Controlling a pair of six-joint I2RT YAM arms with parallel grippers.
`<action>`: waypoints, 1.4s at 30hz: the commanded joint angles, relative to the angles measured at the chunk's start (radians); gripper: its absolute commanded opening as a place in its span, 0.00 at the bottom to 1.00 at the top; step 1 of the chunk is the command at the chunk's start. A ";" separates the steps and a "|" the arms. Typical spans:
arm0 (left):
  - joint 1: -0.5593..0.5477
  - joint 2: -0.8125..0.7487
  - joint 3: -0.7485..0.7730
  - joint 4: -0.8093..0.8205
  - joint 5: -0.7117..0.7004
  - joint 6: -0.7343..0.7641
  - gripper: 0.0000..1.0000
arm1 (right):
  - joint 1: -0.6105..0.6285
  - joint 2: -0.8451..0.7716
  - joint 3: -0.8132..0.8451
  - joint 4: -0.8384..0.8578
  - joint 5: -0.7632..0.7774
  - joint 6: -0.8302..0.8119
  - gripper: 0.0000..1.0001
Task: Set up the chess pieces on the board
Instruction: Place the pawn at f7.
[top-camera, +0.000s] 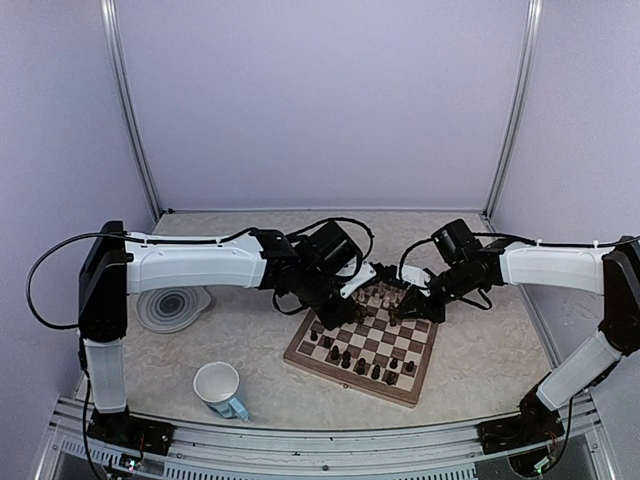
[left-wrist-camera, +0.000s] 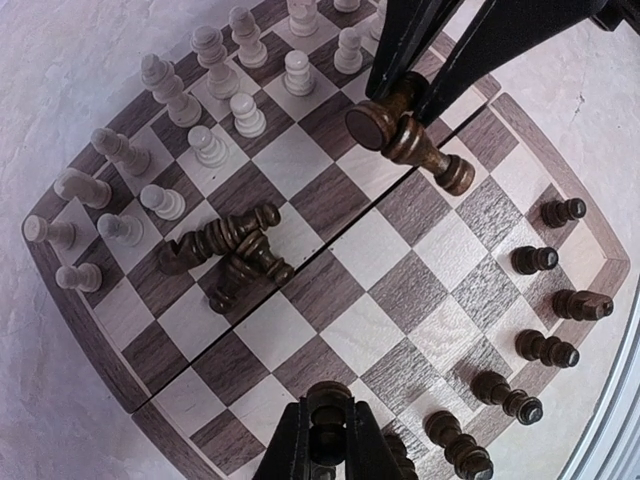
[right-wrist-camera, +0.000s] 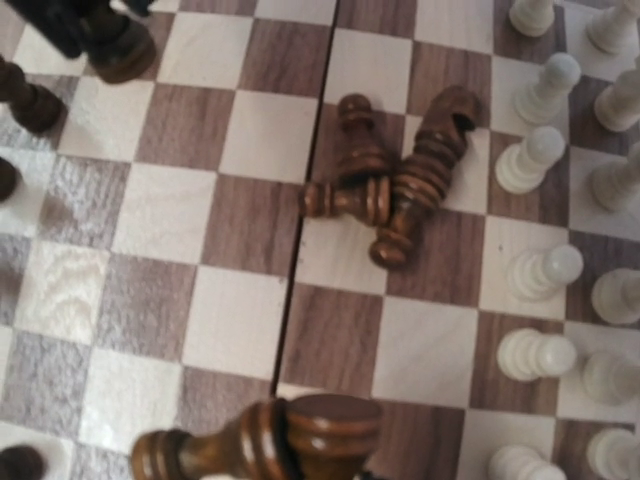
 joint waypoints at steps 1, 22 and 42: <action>0.016 -0.085 -0.059 0.018 0.035 -0.034 0.00 | -0.006 -0.034 0.000 0.038 -0.057 0.001 0.00; -0.018 -0.017 -0.080 -0.002 0.040 0.017 0.00 | -0.080 -0.047 -0.001 0.037 -0.070 0.000 0.00; -0.022 0.057 -0.049 -0.029 0.039 0.035 0.03 | -0.089 -0.048 -0.003 0.035 -0.074 -0.003 0.00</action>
